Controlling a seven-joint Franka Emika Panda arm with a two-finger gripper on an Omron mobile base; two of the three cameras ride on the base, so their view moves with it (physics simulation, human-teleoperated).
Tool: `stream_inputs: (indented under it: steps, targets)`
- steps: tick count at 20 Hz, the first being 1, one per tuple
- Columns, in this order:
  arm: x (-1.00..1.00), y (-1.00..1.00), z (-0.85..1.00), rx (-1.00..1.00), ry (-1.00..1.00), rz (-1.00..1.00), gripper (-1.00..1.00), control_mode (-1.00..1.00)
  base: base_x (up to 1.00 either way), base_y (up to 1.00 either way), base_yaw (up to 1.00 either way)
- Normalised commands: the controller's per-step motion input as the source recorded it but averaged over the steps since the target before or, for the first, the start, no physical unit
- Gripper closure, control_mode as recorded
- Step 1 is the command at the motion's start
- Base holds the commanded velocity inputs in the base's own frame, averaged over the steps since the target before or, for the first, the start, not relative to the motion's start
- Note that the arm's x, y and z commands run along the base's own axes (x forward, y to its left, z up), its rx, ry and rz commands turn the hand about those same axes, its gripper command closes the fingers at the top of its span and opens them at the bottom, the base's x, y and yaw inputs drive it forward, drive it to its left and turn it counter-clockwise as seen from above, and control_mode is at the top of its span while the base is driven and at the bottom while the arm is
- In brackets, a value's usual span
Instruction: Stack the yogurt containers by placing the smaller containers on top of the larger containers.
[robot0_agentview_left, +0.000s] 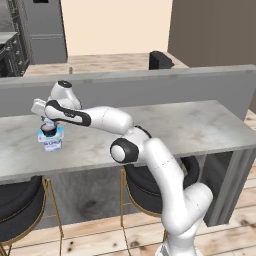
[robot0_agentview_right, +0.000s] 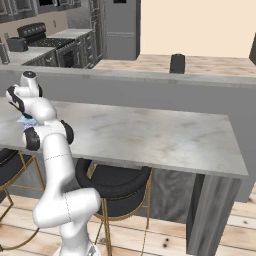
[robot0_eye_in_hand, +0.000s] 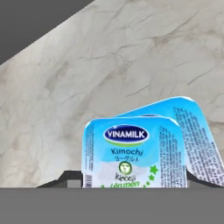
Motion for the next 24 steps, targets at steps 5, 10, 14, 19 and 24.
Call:
stream_inputs:
  steps: [5, 10, 14, 19, 24]
  targets:
    - [0.0, 0.01, -0.14, 0.0, 0.0, 0.0, 1.0, -1.0, 0.0, 0.0, 0.0]
    - [0.04, 0.08, -0.12, 0.0, 0.0, 0.0, 1.0, -1.0, 0.0, 0.0, 0.0]
    - [0.01, 0.11, -0.08, 0.0, 0.0, 0.0, 1.0, -1.0, 0.0, 0.0, 0.0]
    - [0.0, 0.1, -0.07, 0.0, 0.0, 0.0, -1.0, -1.0, 0.0, 0.0, 0.0]
    - [0.0, 0.0, -0.08, 0.0, 0.0, 0.0, -1.0, -1.0, 0.0, 0.0, 0.0]
